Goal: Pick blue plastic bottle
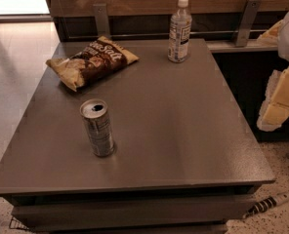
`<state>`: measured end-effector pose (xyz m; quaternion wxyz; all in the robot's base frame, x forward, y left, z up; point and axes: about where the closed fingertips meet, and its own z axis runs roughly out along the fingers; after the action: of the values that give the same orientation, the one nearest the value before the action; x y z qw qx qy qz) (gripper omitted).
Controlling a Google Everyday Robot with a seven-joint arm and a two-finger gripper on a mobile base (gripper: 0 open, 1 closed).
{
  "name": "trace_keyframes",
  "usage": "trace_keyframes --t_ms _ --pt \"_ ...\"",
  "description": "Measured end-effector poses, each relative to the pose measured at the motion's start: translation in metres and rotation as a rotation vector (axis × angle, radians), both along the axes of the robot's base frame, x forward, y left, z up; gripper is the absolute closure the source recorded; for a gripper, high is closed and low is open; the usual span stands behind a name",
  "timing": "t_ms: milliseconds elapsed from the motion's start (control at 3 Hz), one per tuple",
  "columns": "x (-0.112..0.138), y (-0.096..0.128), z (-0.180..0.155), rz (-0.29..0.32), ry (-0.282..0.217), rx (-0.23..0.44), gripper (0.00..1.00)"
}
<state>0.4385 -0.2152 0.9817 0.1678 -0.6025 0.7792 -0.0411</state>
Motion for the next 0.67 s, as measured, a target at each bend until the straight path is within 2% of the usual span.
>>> trace_keyframes --t_ms 667 --pt "0.0075 -0.0036 0.002 -0.018 -0.013 0.018 0.0"
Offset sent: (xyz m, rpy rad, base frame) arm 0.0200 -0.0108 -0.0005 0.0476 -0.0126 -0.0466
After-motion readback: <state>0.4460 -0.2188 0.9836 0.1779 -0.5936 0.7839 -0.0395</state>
